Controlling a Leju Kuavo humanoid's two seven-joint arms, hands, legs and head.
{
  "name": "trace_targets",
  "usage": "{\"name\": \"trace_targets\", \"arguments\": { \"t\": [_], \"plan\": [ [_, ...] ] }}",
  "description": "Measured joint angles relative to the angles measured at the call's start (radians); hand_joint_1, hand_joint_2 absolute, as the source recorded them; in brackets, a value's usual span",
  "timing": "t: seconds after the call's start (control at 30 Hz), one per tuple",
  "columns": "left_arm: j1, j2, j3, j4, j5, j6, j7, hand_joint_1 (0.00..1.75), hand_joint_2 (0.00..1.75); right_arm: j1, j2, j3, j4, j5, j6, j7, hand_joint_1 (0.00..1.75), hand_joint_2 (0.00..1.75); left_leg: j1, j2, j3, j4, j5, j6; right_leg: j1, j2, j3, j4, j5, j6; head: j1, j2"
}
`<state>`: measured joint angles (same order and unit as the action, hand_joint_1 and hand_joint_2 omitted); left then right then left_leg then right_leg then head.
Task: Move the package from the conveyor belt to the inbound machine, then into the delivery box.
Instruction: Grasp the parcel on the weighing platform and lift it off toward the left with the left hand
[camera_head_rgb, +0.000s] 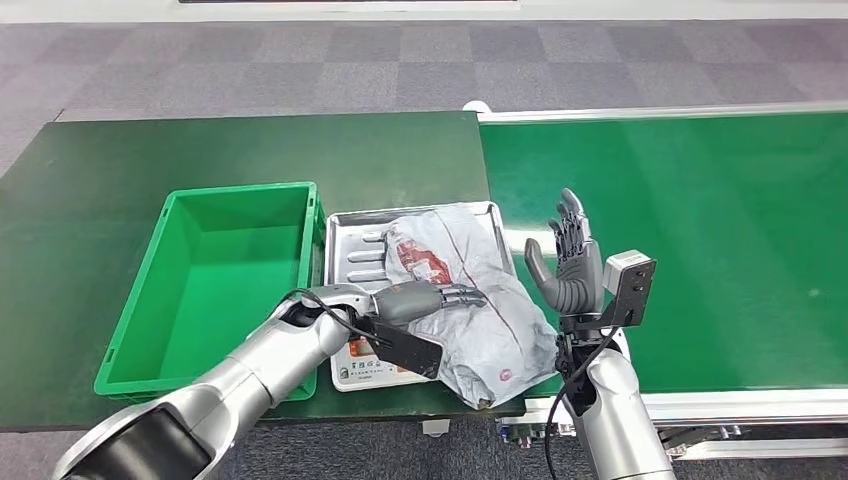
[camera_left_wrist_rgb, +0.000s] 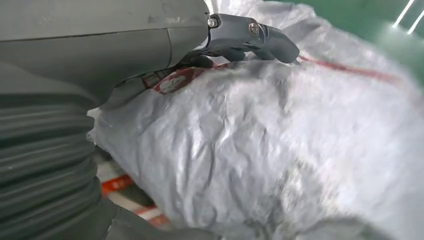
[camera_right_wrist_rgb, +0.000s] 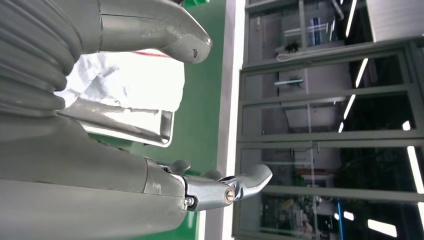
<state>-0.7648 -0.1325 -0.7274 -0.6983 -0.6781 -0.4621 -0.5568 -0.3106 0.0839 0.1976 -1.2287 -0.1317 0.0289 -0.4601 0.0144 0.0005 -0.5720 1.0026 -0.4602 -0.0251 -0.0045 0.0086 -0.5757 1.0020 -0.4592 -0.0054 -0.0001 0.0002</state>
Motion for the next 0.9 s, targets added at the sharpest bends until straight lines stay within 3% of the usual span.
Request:
{"name": "trace_targets", "arguments": {
  "t": [0.27,0.4,0.7,0.9],
  "plan": [
    [-0.055,0.015,-0.111,0.061,0.026,-0.008,-0.018,0.00,1.75,-0.002,-0.008,0.000,0.000,-0.020,0.016,-0.012,0.00,1.75,0.000,0.000,0.000,0.000,0.000,0.000,0.000,0.000,0.000,0.000,0.000,0.000,0.000,0.000],
    [-0.063,0.019,-0.137,0.071,0.046,-0.022,-0.034,1.75,1.75,-0.002,-0.009,0.000,0.000,-0.026,0.021,-0.012,0.00,1.75,0.000,0.000,0.000,0.000,0.001,0.000,0.000,-0.001,0.000,0.000,0.000,0.000,0.000,0.000],
    [-0.078,0.024,-0.152,0.073,0.087,-0.018,-0.051,1.75,1.75,-0.002,-0.011,0.000,0.000,-0.033,0.026,-0.012,0.00,1.75,0.000,-0.001,0.000,0.000,0.000,0.000,0.000,-0.001,0.001,0.000,0.000,0.000,0.000,0.000],
    [-0.067,0.046,-0.152,0.027,0.091,0.099,-0.035,1.75,1.75,0.016,-0.016,0.000,-0.019,-0.039,0.028,-0.014,0.00,1.75,0.000,-0.001,0.000,0.000,0.001,0.000,0.000,-0.001,0.000,0.000,0.000,0.000,0.000,0.000]
  ]
}}
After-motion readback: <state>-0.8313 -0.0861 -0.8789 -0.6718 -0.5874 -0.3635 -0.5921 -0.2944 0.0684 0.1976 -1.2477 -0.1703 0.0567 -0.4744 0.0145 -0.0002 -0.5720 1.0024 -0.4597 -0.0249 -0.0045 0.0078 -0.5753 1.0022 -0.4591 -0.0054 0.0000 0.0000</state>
